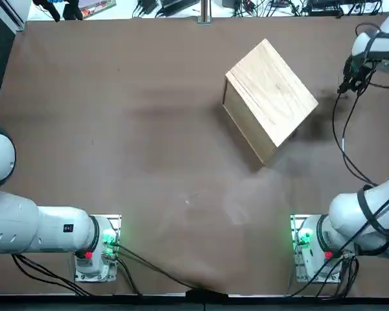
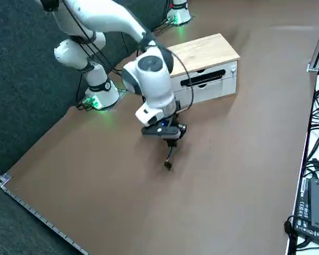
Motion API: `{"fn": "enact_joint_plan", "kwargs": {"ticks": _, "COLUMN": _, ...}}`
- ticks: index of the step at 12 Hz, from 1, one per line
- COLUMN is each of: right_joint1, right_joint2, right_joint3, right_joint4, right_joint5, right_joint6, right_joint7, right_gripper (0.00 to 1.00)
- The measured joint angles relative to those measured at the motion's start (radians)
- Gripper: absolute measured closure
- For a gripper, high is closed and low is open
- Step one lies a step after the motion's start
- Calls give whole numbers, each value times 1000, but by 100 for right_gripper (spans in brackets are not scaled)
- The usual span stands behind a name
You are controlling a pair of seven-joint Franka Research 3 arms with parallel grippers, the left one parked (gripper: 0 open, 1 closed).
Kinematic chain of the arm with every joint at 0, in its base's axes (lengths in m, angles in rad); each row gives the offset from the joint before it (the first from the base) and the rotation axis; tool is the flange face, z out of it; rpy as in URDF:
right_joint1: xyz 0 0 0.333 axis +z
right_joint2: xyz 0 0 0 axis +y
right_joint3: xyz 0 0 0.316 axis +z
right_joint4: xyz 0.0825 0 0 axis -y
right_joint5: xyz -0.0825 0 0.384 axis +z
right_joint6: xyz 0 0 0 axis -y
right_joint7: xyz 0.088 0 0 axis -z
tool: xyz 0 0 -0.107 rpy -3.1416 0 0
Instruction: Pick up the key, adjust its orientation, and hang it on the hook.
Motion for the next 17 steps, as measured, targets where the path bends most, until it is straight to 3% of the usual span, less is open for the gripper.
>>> {"fn": "enact_joint_plan", "kwargs": {"ticks": 3, "right_joint1": 37, "right_joint2": -30, "right_joint3": 1, "right_joint4": 96, "right_joint5": 0, "right_joint6": -148, "right_joint7": -35, "right_gripper": 98}}
{"fn": "enact_joint_plan", "kwargs": {"ticks": 4, "right_joint1": 62, "right_joint2": -40, "right_joint3": 1, "right_joint4": 173, "right_joint5": 0, "right_joint6": -238, "right_joint7": -50, "right_gripper": 98}}
{"fn": "enact_joint_plan", "kwargs": {"ticks": 7, "right_joint1": 96, "right_joint2": -43, "right_joint3": 2, "right_joint4": 271, "right_joint5": 0, "right_joint6": -339, "right_joint7": -111, "right_gripper": 98}}
{"fn": "enact_joint_plan", "kwargs": {"ticks": 14, "right_joint1": 146, "right_joint2": -38, "right_joint3": 4, "right_joint4": 330, "right_joint5": 1, "right_joint6": -412, "right_joint7": -398, "right_gripper": 98}}
{"fn": "enact_joint_plan", "kwargs": {"ticks": 17, "right_joint1": 156, "right_joint2": -27, "right_joint3": 27, "right_joint4": 330, "right_joint5": 1, "right_joint6": -412, "right_joint7": -518, "right_gripper": 98}}
